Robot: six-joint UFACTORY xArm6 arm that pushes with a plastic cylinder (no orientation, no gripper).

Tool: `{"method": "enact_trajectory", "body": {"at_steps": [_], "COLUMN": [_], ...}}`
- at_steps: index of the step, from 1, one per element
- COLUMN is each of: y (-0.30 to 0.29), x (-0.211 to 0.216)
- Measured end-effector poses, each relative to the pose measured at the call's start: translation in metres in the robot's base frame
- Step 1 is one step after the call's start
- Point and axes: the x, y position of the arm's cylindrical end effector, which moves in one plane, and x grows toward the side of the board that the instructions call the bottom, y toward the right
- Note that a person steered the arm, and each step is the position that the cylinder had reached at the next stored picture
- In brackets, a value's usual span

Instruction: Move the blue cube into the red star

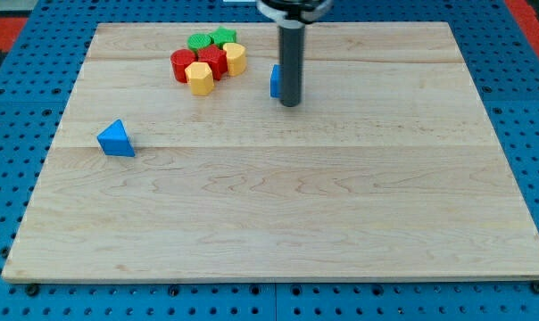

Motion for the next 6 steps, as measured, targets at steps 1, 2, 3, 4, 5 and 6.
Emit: {"method": "enact_trajectory", "body": {"at_steps": [1,2,3,4,5,6], "y": [0.043,-0.016,-0.063,-0.067,-0.067,-0.064], "x": [-0.023,-0.038,-0.040,-0.042,-0.028,0.064]}}
